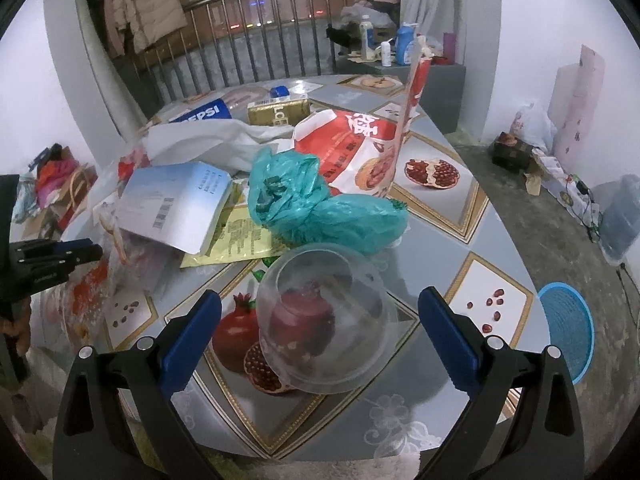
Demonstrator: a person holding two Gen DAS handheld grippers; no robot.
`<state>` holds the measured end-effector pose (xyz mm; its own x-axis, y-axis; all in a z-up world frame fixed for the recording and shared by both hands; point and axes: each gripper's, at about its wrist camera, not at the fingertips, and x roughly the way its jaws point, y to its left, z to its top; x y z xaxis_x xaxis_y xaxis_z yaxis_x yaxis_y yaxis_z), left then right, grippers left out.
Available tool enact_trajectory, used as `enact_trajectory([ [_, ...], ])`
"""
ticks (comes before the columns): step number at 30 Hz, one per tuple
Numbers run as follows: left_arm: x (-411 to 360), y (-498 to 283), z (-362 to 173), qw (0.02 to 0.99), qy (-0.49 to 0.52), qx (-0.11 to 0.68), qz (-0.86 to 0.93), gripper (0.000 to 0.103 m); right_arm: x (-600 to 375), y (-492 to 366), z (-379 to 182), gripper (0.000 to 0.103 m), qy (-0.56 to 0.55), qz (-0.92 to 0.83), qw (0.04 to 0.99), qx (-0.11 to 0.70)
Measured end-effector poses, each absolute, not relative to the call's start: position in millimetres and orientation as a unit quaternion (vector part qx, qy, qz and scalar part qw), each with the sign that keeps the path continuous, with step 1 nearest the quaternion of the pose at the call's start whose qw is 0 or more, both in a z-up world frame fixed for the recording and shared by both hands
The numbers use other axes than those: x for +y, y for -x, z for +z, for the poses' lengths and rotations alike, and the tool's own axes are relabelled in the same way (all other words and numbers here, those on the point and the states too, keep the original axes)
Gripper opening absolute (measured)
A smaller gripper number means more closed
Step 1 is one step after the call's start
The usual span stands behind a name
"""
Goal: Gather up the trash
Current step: 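Grasp the small clear plastic bag with the left tool while right tool reaches toward the clear dome lid, then close the right tool on the clear plastic dome lid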
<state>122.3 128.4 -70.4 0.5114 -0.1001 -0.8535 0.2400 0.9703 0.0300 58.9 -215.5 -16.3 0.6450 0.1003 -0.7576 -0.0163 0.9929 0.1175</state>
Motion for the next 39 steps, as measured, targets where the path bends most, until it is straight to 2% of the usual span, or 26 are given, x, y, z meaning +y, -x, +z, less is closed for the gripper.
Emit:
enact_trajectory([
  [6, 122.4, -114.8, -68.3, 0.869, -0.100, 0.478, -0.076, 0.007, -215.2, -56.0, -15.6, 0.087, -0.050, 0.038, 0.905, 0.420],
  [15, 122.5, -110.4, -62.2, 0.873, -0.099, 0.472, -0.072, 0.003, -216.7, -58.1, -17.5, 0.065, -0.063, 0.040, 0.898, 0.433],
  [25, 126.2, -101.8, -54.3, 0.881, -0.083, 0.459, -0.077, 0.001, -224.4, -50.2, -9.5, 0.065, -0.076, 0.037, 0.904, 0.420],
  [39, 138.7, -61.1, 4.2, 0.902, -0.004, 0.414, -0.122, 0.000, -229.5, -30.3, 16.1, 0.064, -0.086, 0.050, 0.919, 0.381],
])
